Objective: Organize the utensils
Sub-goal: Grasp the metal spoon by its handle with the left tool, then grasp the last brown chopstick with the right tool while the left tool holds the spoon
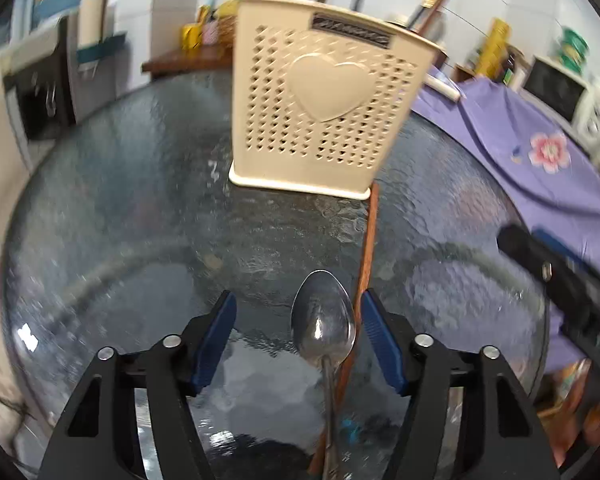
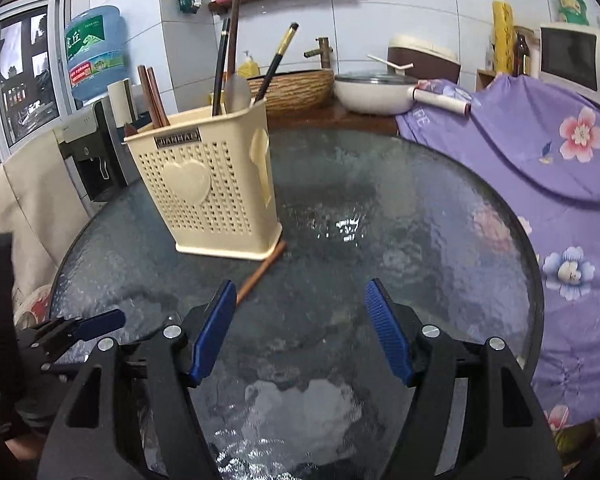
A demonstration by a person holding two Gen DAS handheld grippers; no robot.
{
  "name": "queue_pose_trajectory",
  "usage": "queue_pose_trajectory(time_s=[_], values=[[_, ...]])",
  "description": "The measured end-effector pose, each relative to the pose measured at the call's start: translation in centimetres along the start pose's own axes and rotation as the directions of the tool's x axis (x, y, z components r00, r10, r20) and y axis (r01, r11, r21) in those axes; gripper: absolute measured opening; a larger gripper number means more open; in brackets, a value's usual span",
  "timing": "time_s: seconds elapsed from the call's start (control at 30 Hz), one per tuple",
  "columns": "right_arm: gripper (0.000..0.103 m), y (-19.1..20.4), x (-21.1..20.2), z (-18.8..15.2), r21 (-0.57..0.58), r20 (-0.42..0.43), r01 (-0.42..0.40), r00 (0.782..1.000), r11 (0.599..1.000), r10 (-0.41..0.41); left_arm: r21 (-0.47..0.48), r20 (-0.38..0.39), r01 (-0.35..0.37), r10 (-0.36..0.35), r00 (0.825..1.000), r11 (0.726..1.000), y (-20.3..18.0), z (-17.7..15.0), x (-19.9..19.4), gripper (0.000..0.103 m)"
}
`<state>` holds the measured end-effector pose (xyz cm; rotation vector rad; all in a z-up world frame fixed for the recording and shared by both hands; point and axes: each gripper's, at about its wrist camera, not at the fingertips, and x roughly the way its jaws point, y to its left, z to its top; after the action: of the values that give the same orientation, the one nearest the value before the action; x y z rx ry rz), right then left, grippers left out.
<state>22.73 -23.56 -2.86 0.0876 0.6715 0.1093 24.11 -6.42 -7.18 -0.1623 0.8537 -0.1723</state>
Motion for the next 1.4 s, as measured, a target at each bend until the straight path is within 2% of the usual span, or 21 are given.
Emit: queue_pose_trajectory(time_s=[0.1, 0.3, 0.37, 0.47, 0.63, 0.83, 1.03, 1.17, 1.2, 1.27, 1.4], values=[[0.067, 0.1, 0.2, -0.4, -0.003, -0.011, -0.004, 1.0, 1.0, 0.004, -0.048, -0.01, 0.012, -0.013, 1.0, 0.999, 0.2, 0.4, 0.4, 0.059], [0.067, 0.2, 0.6, -0.8, -0.005, -0.026, -0.013, 1.0, 1.0, 0.013, -0.029, -0.018, -0.024, 0.024, 1.0, 0.999, -1.4, 1.0, 1.1, 0.058], [0.067, 0.2, 0.8, -0.9, -0.003, -0.035, -0.012, 0.999, 1.0, 0.012, -0.017, -0.034, -0.034, 0.033, 0.999, 0.999, -1.8, 0.9, 1.6, 0.05], [0.067, 0.1, 1.0, -0.8, 0.003, -0.046, -0.012, 0.999, 1.0, 0.012, 0.004, -0.042, -0.06, 0.061, 0.997, 0.998, -2.2, 0.5, 1.9, 0.044], [0.067, 0.1, 1.6, -0.6, 0.011, -0.068, -0.014, 0.998, 1.0, 0.015, 0.008, -0.048, -0.065, 0.066, 0.997, 0.998, -2.3, 0.3, 1.7, 0.035], [0.067, -0.1, 3.6, 0.0, 0.053, -0.124, -0.03, 0.992, 0.998, 0.036, 0.025, -0.038, -0.083, 0.084, 0.996, 0.996, -1.8, -0.2, 1.1, 0.034], [0.067, 0.3, 7.3, 0.6, 0.113, -0.209, -0.048, 0.975, 0.992, 0.071, 0.02, -0.01, -0.092, 0.092, 0.996, 0.996, -0.6, -0.1, 0.1, 0.034], [0.061, 1.6, 9.7, 1.3, 0.104, -0.241, -0.019, 0.97, 0.994, 0.044, 0.004, -0.001, -0.098, 0.098, 0.995, 0.995, 0.5, 0.2, -0.3, 0.034], [0.054, 2.0, 10.6, 1.4, 0.105, -0.256, -0.009, 0.966, 0.994, 0.036, 0.0, 0.001, -0.1, 0.1, 0.995, 0.995, 0.7, 0.2, -0.3, 0.034], [0.049, 2.5, 11.3, 1.5, 0.111, -0.259, 0.005, 0.966, 0.994, 0.024, -0.011, 0.005, -0.103, 0.103, 0.995, 0.995, 1.3, 0.3, -0.6, 0.034], [0.048, 3.6, 12.1, 1.9, 0.074, -0.257, 0.061, 0.966, 0.995, -0.04, -0.029, 0.005, -0.104, 0.105, 0.995, 0.994, 2.5, 0.5, -0.6, 0.034]])
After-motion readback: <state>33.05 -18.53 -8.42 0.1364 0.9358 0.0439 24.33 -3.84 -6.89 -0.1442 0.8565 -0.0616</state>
